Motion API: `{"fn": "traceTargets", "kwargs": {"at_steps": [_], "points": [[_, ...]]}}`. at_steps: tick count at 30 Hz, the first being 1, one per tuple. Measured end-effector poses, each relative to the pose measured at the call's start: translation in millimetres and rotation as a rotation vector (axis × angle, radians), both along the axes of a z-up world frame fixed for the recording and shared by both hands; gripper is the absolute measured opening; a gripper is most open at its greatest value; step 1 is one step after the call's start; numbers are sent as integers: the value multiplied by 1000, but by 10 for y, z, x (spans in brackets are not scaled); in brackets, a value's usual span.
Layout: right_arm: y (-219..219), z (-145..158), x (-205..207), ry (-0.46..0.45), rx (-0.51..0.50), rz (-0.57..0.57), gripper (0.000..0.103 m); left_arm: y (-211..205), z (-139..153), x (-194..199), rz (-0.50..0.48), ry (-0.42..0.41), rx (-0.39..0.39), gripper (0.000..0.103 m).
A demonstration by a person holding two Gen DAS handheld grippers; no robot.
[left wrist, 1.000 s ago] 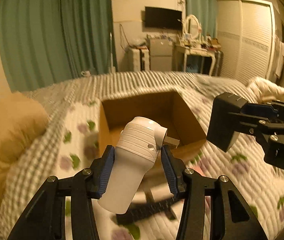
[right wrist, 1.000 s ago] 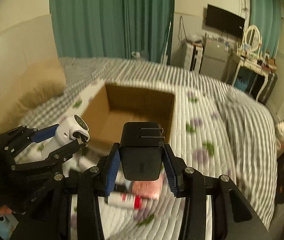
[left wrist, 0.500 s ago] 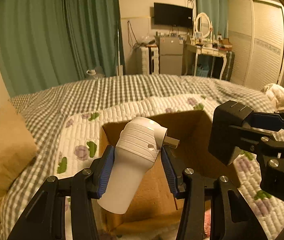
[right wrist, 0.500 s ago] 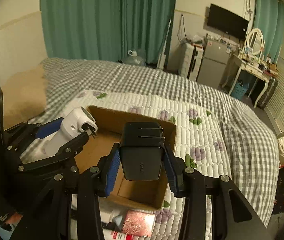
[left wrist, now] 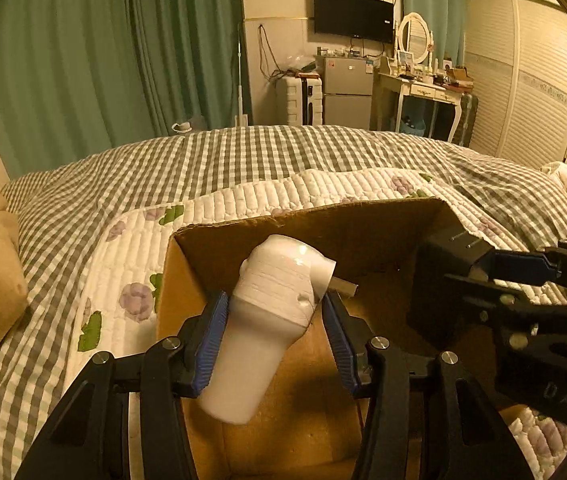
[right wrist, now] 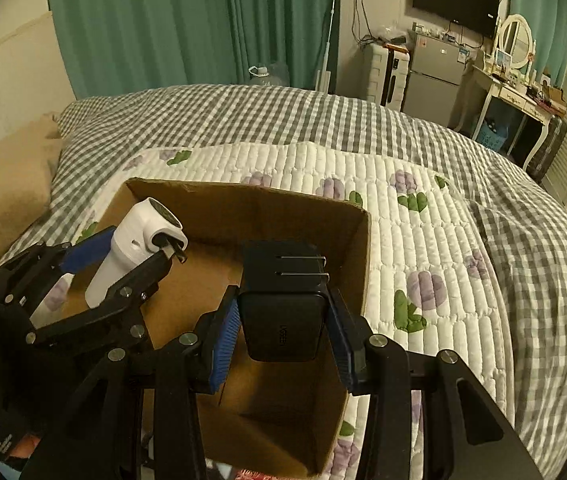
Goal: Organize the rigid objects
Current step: 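Carry the hair dryer and power bank into the box and open both grippers, then grasp the red-capped white bottle with the right gripper while the left gripper grasps a white charger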
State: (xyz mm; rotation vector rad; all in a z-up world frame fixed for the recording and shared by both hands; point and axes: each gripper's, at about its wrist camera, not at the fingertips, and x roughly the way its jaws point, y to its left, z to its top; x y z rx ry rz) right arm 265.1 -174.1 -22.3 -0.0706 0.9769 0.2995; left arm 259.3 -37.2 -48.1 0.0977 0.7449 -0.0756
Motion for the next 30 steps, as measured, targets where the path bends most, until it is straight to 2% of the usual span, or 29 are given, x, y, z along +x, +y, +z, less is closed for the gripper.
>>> {"fn": "traceTargets", "kwargs": {"at_steps": [3,4,6,7,9,11,13,18,22,25,30], "points": [[-69,36,44,-21,48,-21,44,-2,19,-12,10,-2,-2,68],[-102,104,38,-44,59,-37,54,-4,39,-35,10,-6,-5,69],[-166,260,0,-91,64,-61,66,-15,95,-85,2,-11,-1,72],[-196,336,-26,-106,66,-67,67,-19,130,-116,0,-17,4,75],[-257,504,-104,-129,65,-79,68,-22,234,-235,-7,-31,11,87],[-321,670,-227,-154,55,-92,73,-14,344,-381,-21,-51,7,96],[-364,812,-389,-181,37,-97,83,8,467,-560,-25,-76,9,103],[-484,1046,-897,-230,0,-113,102,124,675,-1042,-29,-95,2,103],[-541,1038,-1331,-211,-18,-108,103,213,699,-1428,-18,-96,7,103],[-544,939,-1611,-192,-13,-108,103,268,613,-1663,-4,-82,10,103],[-365,483,-1962,-112,-43,-49,103,390,265,-1884,23,-15,-7,103]]}}
